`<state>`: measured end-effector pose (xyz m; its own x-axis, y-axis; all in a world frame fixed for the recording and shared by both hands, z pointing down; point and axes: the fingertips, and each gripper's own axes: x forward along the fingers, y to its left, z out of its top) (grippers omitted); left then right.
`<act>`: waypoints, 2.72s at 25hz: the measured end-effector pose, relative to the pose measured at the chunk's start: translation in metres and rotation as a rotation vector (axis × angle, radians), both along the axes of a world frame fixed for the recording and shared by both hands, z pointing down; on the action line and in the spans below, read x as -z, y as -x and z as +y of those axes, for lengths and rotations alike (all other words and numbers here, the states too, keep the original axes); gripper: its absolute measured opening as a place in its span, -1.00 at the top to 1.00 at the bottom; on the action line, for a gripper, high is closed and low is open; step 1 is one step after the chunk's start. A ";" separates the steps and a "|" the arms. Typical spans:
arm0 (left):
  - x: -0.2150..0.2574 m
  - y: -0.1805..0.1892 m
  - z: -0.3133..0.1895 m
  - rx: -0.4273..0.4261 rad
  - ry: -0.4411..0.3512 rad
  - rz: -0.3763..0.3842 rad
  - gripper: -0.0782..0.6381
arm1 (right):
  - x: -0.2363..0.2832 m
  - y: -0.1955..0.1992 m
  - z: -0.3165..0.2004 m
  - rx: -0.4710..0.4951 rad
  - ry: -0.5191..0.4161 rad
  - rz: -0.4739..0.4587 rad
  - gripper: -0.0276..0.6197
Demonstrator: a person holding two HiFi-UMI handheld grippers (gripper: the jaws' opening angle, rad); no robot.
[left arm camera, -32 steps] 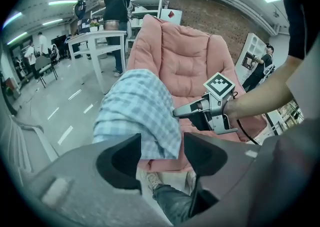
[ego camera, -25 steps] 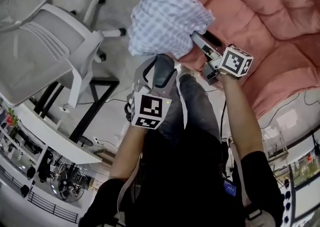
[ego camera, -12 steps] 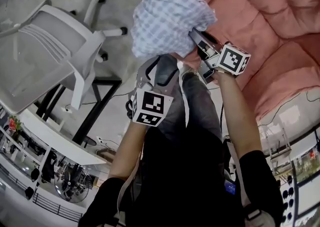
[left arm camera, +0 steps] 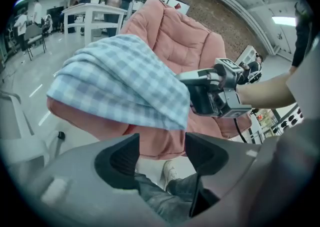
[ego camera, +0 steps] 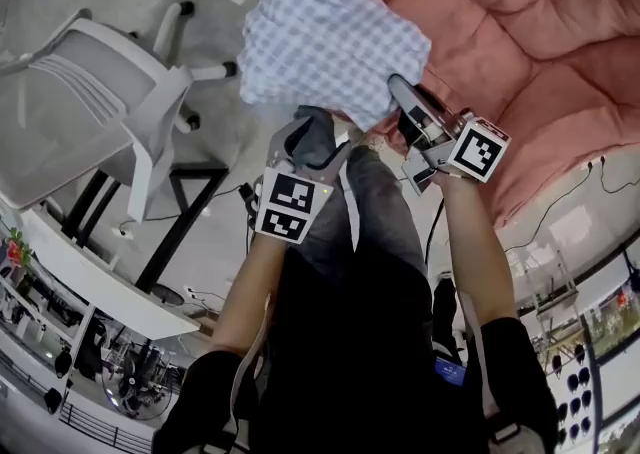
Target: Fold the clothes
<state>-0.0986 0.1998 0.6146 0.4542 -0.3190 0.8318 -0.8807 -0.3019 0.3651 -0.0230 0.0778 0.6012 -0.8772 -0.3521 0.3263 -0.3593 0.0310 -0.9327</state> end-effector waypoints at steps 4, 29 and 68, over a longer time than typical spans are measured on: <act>-0.003 -0.017 0.012 -0.064 -0.072 -0.131 -0.08 | 0.029 -0.006 0.000 -0.005 -0.025 -0.022 0.76; 0.062 -0.059 -0.019 -0.231 -0.530 -0.640 -0.13 | 0.097 -0.006 0.010 0.004 0.049 -0.072 0.76; 0.092 -0.041 -0.017 -0.422 -0.706 -0.764 0.75 | 0.089 -0.005 0.025 -0.061 0.059 -0.006 0.76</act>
